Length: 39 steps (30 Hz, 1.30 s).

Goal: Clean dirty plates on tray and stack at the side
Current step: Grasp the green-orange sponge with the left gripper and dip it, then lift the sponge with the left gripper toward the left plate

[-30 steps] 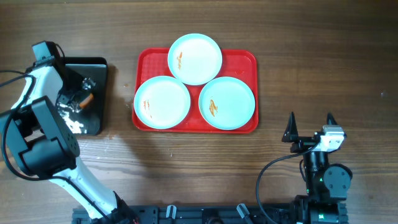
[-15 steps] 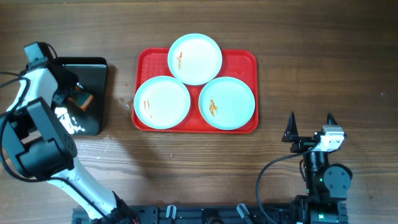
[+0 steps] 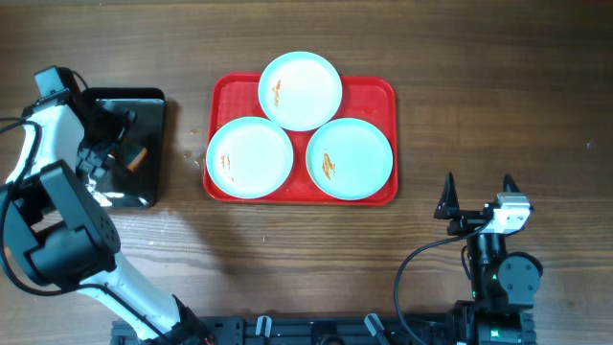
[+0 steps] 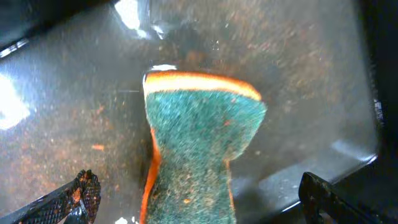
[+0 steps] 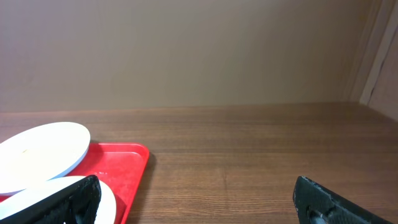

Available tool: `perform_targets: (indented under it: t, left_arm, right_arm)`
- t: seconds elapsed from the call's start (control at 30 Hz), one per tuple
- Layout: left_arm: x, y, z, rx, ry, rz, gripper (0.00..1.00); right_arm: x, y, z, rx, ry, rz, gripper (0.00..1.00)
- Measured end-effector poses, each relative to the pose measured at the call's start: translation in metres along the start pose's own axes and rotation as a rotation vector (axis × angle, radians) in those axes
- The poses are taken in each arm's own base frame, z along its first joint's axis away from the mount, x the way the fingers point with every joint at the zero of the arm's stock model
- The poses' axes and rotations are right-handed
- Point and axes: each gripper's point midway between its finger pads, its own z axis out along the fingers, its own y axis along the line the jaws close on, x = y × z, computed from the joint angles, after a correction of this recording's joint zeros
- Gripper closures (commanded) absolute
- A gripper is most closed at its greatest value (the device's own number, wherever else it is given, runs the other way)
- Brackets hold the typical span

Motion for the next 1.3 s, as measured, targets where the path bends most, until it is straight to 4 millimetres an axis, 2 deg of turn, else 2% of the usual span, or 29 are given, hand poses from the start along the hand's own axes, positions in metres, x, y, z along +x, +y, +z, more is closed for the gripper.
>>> perform_targets:
  t: [0.07, 0.1, 0.13, 0.2, 0.27, 0.33, 0.5, 0.53, 0.57, 0.7, 0.8, 0.9, 0.93, 0.97, 1.1, 1.13, 1.3]
  left_arm:
    - [0.009, 0.003, 0.006, -0.004, 0.019, 0.005, 0.17]
    - [0.015, 0.005, 0.012, -0.007, 0.03, 0.009, 0.3]
    - [0.021, 0.005, 0.016, -0.007, 0.038, 0.012, 0.39]
    - [0.025, 0.004, 0.02, -0.003, 0.037, 0.023, 0.72]
    - [0.026, 0.003, 0.021, -0.001, 0.036, 0.028, 0.88]
    - [0.028, 0.003, 0.022, -0.002, 0.038, 0.032, 0.96]
    - [0.03, 0.003, 0.022, -0.002, 0.044, 0.031, 0.95]
    - [0.03, 0.004, 0.022, -0.004, 0.047, 0.03, 0.61]
    - [0.031, 0.004, 0.02, -0.004, 0.05, 0.03, 0.0]
    - [0.016, -0.008, -0.007, 0.049, -0.028, 0.034, 0.0]
    - [0.004, -0.005, -0.008, 0.019, -0.089, 0.035, 0.0]
    - [0.001, 0.0, 0.01, -0.016, -0.092, 0.033, 0.01]
    - [0.002, 0.002, 0.017, -0.028, -0.083, 0.033, 0.04]
    - [0.0, 0.004, 0.021, -0.038, -0.088, 0.033, 0.14]
    - [-0.004, 0.001, 0.023, -0.026, -0.103, 0.032, 0.82]
    - [-0.005, 0.0, 0.024, -0.022, -0.107, 0.031, 0.96]
    - [-0.001, -0.004, 0.027, -0.001, -0.084, 0.035, 0.96]
  right_arm:
    - [0.0, 0.0, 0.0, 0.0, 0.0, 0.0, 0.0]
    - [0.0, 0.0, 0.0, 0.0, 0.0, 0.0, 0.0]
    - [0.0, 0.0, 0.0, 0.0, 0.0, 0.0, 0.0]
    - [0.0, 0.0, 0.0, 0.0, 0.0, 0.0, 0.0]
    - [0.0, 0.0, 0.0, 0.0, 0.0, 0.0, 0.0]
    - [0.0, 0.0, 0.0, 0.0, 0.0, 0.0, 0.0]
    - [0.0, 0.0, 0.0, 0.0, 0.0, 0.0, 0.0]
    - [0.0, 0.0, 0.0, 0.0, 0.0, 0.0, 0.01]
    - [0.0, 0.0, 0.0, 0.0, 0.0, 0.0, 0.0]
    - [0.0, 0.0, 0.0, 0.0, 0.0, 0.0, 0.0]
    - [0.0, 0.0, 0.0, 0.0, 0.0, 0.0, 0.0]
    - [0.0, 0.0, 0.0, 0.0, 0.0, 0.0, 0.0]
    - [0.0, 0.0, 0.0, 0.0, 0.0, 0.0, 0.0]
    - [0.0, 0.0, 0.0, 0.0, 0.0, 0.0, 0.0]
    - [0.0, 0.0, 0.0, 0.0, 0.0, 0.0, 0.0]
    - [0.0, 0.0, 0.0, 0.0, 0.0, 0.0, 0.0]
    - [0.0, 0.0, 0.0, 0.0, 0.0, 0.0, 0.0]
